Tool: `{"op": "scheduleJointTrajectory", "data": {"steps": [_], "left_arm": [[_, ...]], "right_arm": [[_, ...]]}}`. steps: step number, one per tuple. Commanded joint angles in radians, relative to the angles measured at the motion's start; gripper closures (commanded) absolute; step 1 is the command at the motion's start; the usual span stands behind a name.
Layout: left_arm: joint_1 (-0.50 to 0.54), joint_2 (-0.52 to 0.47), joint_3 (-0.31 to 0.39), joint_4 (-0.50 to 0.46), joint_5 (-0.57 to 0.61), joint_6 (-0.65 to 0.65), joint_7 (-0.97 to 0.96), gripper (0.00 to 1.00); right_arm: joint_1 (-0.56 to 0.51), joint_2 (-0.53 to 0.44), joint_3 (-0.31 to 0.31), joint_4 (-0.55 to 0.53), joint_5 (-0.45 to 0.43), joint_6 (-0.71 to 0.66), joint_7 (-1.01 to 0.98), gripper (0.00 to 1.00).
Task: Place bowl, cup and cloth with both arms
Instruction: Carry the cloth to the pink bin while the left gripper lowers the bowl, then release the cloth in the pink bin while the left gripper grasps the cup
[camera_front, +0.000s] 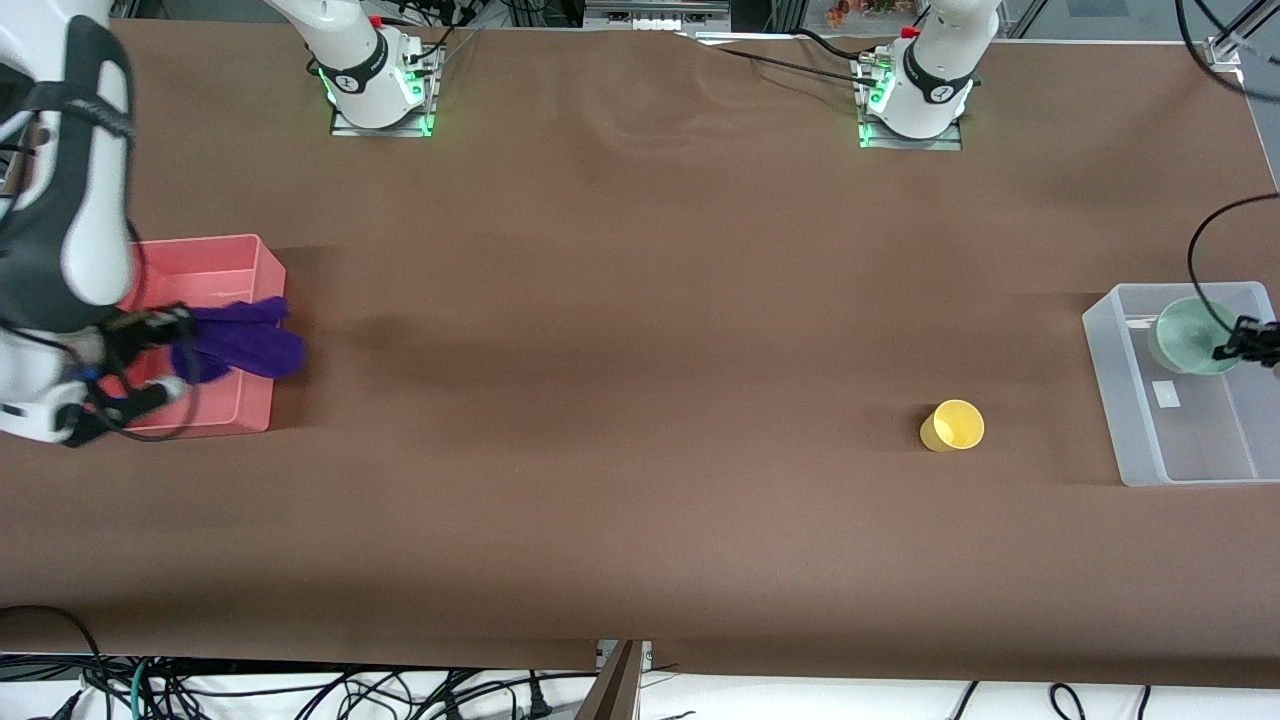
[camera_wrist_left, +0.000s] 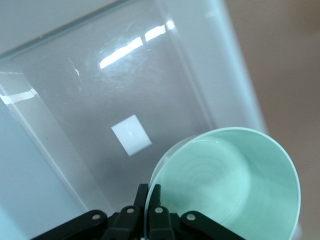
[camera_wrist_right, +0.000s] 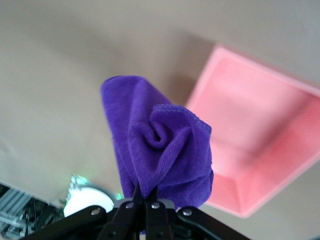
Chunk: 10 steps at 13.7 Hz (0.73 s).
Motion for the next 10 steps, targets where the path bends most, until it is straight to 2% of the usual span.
{"op": "scheduleJointTrajectory", "data": {"steps": [1,2,4,5,6,7,10], "left_arm": [[0.026,0.077,-0.013,0.068,-0.007,0.067,0.023,1.0],[0.032,0.094,-0.013,0.066,-0.009,0.087,0.026,1.0],[0.04,0.119,-0.013,0.066,-0.022,0.093,0.032,1.0],[0.04,0.12,-0.013,0.068,-0.027,0.093,0.031,0.72],[0.038,0.116,-0.013,0.068,-0.029,0.092,0.031,0.15],[0.038,0.11,-0.014,0.071,-0.023,0.089,0.034,0.0],[0.026,0.022,-0.038,0.077,-0.019,-0.003,0.027,0.0]], "right_arm": [[0.005,0.008,-0.097,-0.001,-0.011,-0.044,-0.109,1.0],[0.006,0.012,-0.124,-0.025,-0.019,-0.035,-0.112,1.0],[0.005,0.014,-0.135,-0.092,-0.033,0.0,-0.111,1.0],[0.005,0.016,-0.135,-0.12,-0.033,0.017,-0.111,1.0],[0.003,0.017,-0.135,-0.146,-0.031,0.034,-0.111,1.0],[-0.001,0.019,-0.135,-0.174,-0.031,0.055,-0.111,1.0],[-0.024,0.022,-0.135,-0.252,-0.034,0.135,-0.124,1.0]]}}
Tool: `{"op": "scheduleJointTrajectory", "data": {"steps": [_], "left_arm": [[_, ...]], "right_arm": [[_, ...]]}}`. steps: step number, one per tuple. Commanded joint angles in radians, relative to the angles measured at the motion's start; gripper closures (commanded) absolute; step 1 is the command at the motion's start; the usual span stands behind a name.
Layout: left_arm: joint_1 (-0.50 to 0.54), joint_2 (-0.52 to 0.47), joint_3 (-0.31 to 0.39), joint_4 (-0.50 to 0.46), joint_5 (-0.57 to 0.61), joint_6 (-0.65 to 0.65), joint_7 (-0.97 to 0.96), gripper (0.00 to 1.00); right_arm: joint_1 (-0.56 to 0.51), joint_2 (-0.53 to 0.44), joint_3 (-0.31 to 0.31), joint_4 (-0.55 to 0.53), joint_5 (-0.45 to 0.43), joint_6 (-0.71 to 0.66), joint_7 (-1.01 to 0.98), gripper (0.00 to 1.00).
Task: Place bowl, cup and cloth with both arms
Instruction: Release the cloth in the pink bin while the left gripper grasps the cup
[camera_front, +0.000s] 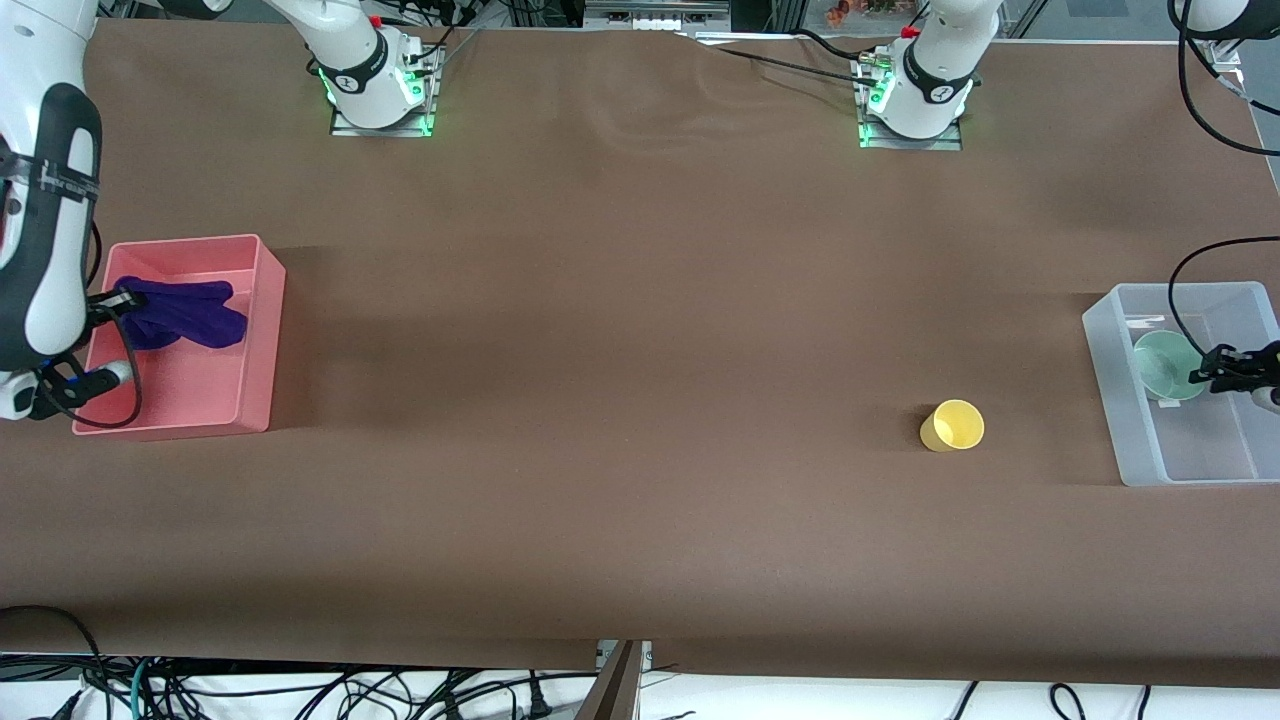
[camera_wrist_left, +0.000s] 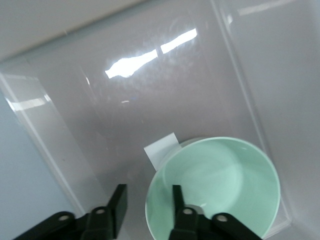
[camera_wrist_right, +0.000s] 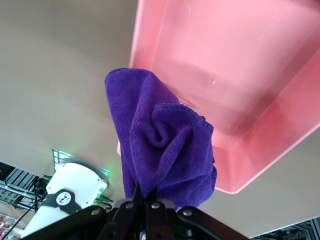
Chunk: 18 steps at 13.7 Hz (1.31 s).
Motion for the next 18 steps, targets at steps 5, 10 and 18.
{"op": "scheduleJointTrajectory", "data": {"steps": [5,10,18], "left_arm": [[-0.157,-0.206,-0.101,0.009,-0.009,-0.218,-0.223,0.01],[-0.382,-0.179,-0.11,-0.004,-0.017,-0.217,-0.577,0.03],[-0.472,-0.063,-0.112,-0.094,-0.018,-0.045,-0.644,0.44]], "right_arm": [[-0.055,0.008,-0.003,-0.102,-0.012,0.13,-0.066,0.75],[-0.055,-0.035,0.013,-0.027,0.03,0.054,-0.055,0.0],[-0.051,-0.207,0.315,0.165,-0.03,0.217,0.227,0.0]]}}
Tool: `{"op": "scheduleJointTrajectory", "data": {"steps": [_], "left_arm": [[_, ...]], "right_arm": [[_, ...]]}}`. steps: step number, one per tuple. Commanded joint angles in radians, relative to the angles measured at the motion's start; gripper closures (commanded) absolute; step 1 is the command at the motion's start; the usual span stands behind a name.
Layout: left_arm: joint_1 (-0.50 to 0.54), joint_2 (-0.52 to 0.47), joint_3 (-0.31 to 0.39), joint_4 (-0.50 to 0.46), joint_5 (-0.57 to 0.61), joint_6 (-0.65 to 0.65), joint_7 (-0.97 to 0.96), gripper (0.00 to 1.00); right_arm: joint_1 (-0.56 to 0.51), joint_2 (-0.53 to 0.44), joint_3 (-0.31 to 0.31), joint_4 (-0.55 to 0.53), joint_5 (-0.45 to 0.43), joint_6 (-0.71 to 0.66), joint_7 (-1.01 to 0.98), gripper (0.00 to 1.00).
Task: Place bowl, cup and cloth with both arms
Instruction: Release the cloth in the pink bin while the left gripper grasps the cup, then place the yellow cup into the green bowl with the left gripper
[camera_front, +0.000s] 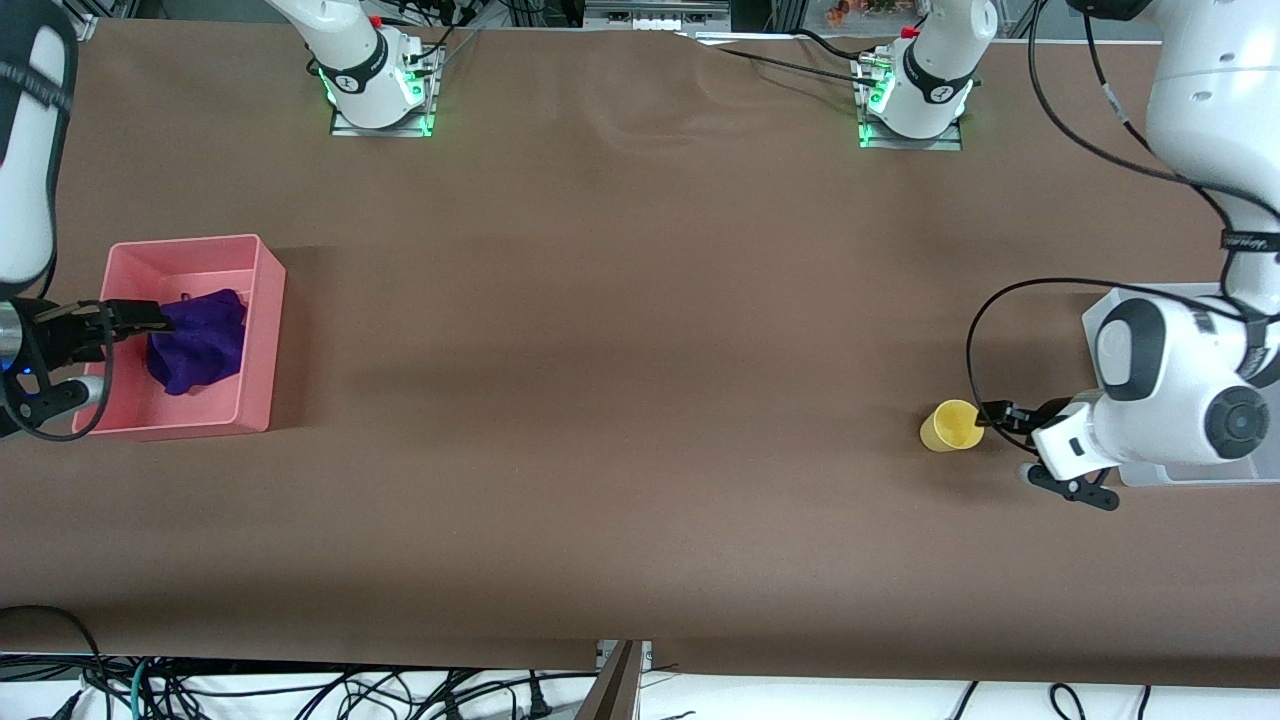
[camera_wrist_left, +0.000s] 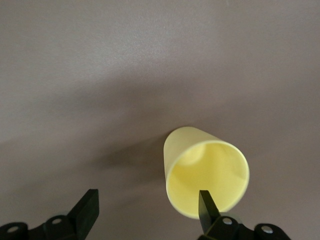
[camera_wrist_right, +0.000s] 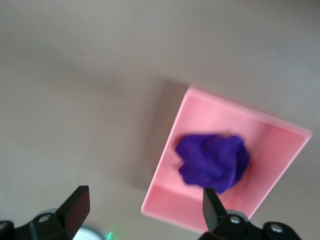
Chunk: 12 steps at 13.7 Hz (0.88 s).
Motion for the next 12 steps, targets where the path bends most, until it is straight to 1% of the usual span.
{"op": "scheduleJointTrajectory", "data": {"steps": [1,2,3,5,6,7,8,9,10,11,12], "left_arm": [[-0.02,0.008,0.007,-0.027,-0.017,0.033,-0.003,0.68],[-0.018,0.021,0.007,-0.026,-0.023,0.037,-0.001,0.84],[-0.015,0.027,0.007,-0.026,-0.037,0.037,0.002,1.0],[-0.018,0.025,0.007,-0.026,-0.043,0.035,0.0,1.0],[-0.018,0.022,0.005,-0.024,-0.043,0.032,0.0,1.0],[-0.018,0.015,0.005,-0.02,-0.043,0.024,0.002,1.0],[-0.017,-0.007,0.004,-0.015,-0.043,0.012,0.008,1.0],[-0.011,-0.046,0.005,-0.012,-0.043,-0.032,0.011,1.0],[-0.003,-0.091,0.007,-0.001,-0.028,-0.087,0.012,1.0],[0.0,-0.14,0.016,0.009,-0.025,-0.142,0.018,1.0],[0.012,-0.183,0.031,0.011,-0.017,-0.196,0.061,1.0]], "right_arm": [[-0.016,-0.094,0.054,-0.011,-0.036,0.148,0.017,0.0],[-0.014,-0.118,0.055,-0.026,-0.033,0.198,0.017,0.0],[-0.014,-0.153,0.055,-0.053,-0.033,0.211,0.017,0.0],[-0.016,-0.212,0.055,-0.127,-0.033,0.219,0.017,0.0],[-0.017,-0.224,0.055,-0.135,-0.032,0.204,0.023,0.0],[-0.017,-0.241,0.054,-0.152,-0.033,0.16,0.046,0.0],[-0.017,-0.264,0.055,-0.179,-0.03,0.1,0.118,0.0],[-0.017,-0.287,0.057,-0.207,-0.029,0.066,0.24,0.0],[-0.017,-0.305,0.083,-0.23,-0.029,0.053,0.353,0.0],[-0.019,-0.328,0.107,-0.257,-0.03,0.046,0.423,0.0],[-0.019,-0.35,0.109,-0.291,-0.03,0.046,0.443,0.0]]}}
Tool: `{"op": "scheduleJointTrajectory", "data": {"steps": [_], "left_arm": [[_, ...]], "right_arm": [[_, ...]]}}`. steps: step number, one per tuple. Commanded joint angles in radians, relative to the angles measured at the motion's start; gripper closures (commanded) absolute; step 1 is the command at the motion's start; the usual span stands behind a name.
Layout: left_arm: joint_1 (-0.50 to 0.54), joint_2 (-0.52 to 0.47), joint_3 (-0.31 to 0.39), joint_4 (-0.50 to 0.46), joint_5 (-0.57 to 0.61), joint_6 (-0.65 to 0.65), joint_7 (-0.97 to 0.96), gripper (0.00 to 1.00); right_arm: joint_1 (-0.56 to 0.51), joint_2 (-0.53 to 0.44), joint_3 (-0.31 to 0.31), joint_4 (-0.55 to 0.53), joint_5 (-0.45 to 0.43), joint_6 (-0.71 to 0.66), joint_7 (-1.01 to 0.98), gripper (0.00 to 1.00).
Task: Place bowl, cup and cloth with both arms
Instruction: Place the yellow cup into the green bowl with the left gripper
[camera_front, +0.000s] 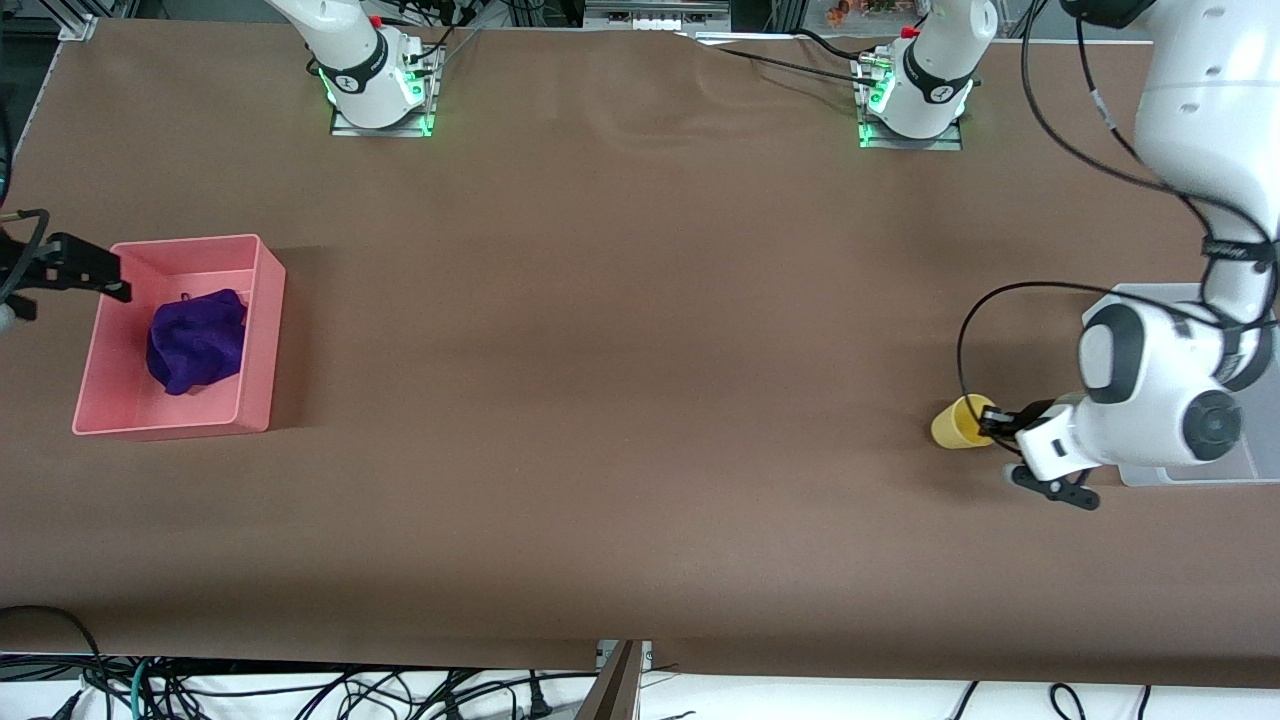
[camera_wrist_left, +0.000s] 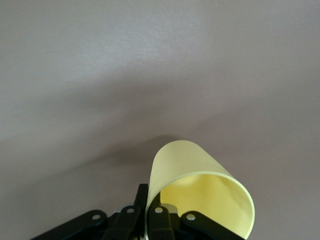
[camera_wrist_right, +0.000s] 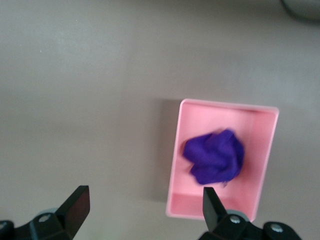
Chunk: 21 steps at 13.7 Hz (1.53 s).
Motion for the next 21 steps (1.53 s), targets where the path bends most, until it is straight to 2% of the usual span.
{"op": "scheduleJointTrajectory", "data": {"steps": [1,3,6,10,14,16,21], "left_arm": [[0.029,-0.153,0.044,-0.012,0.035,-0.135,0.1,1.0],[0.087,-0.198,0.075,-0.016,0.112,-0.171,0.23,1.0],[0.25,-0.192,0.075,-0.038,0.158,-0.173,0.422,1.0],[0.373,-0.137,0.074,-0.087,0.19,-0.047,0.548,1.0],[0.419,-0.06,0.072,-0.101,0.189,0.016,0.599,1.0],[0.419,-0.045,0.072,-0.101,0.189,0.068,0.611,1.0],[0.445,-0.034,0.074,-0.102,0.206,0.073,0.636,1.0]], "right_arm": [[-0.009,-0.105,0.036,-0.136,-0.006,-0.002,0.1,0.0],[-0.009,-0.122,0.036,-0.163,-0.007,-0.013,0.101,0.0],[-0.006,-0.126,0.044,-0.163,-0.007,-0.031,0.184,0.0],[-0.006,-0.104,0.042,-0.15,-0.01,-0.05,0.176,0.0],[0.005,-0.085,0.044,-0.144,-0.019,-0.043,0.158,0.0],[0.004,-0.077,0.044,-0.123,-0.019,-0.048,0.156,0.0],[0.005,-0.073,0.044,-0.123,-0.027,-0.05,0.156,0.0]]}}
